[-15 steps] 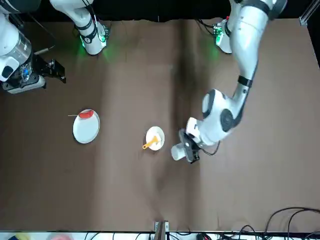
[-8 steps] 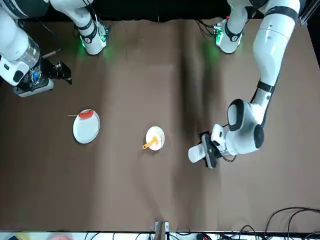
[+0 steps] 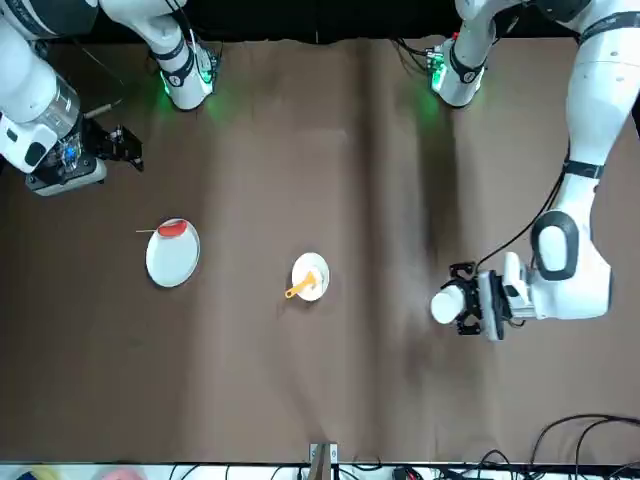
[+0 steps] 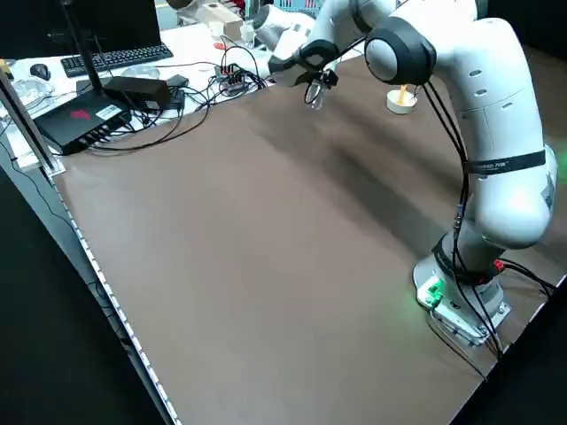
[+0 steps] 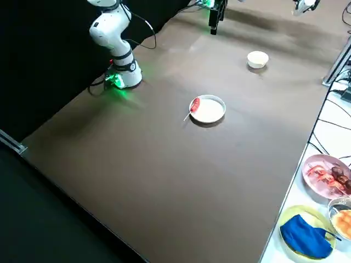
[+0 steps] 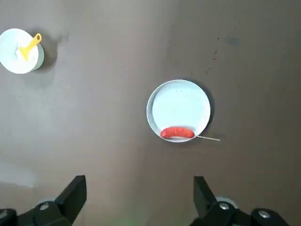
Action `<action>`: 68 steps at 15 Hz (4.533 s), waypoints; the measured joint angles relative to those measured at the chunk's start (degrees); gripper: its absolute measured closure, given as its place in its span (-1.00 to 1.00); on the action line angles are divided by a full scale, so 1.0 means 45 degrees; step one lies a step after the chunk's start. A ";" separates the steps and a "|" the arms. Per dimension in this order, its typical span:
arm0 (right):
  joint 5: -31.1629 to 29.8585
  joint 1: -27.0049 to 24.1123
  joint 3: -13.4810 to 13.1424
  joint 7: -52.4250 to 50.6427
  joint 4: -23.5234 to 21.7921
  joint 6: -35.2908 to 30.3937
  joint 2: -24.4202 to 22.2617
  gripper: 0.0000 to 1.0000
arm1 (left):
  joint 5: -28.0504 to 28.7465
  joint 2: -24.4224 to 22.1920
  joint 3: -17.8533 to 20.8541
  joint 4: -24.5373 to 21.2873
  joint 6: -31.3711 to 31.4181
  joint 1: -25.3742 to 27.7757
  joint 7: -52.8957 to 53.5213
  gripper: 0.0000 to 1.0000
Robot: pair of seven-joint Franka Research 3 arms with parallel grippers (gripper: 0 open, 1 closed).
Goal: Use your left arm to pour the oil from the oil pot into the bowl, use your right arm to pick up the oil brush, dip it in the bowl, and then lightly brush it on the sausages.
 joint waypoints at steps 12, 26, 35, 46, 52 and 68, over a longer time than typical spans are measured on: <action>0.0000 0.0223 0.0035 -0.0001 -0.0001 -0.0035 0.0000 -1.00 | -0.1100 0.0305 -0.0044 -0.0030 -0.3532 0.3812 0.4133 -0.09; 0.2036 0.1383 0.0117 0.0012 -0.0058 0.1552 0.1531 -1.00 | -0.2288 0.2303 -0.0038 -0.0061 -0.4352 0.5395 0.8762 -0.09; 0.5377 0.2958 0.0139 0.0087 0.0484 0.6312 0.5323 -1.00 | -0.3890 0.3337 0.0018 -0.0054 -0.4680 0.6740 1.0881 -0.09; 0.7220 0.3423 0.0647 -0.2908 0.3834 0.8897 1.0404 -0.37 | -0.5626 0.3414 0.0529 -0.0031 -0.4699 0.7374 1.2747 -0.09; 0.8005 0.2828 0.1485 -0.3981 0.4329 0.8857 1.1382 -0.26 | -0.5626 0.3529 0.0542 -0.0041 -0.4699 0.7338 1.3286 -0.08; 0.9020 0.2215 0.2097 -0.4219 0.4403 0.8720 1.1947 0.39 | -0.5702 0.3639 0.0579 0.0102 -0.4726 0.7391 1.3424 -0.98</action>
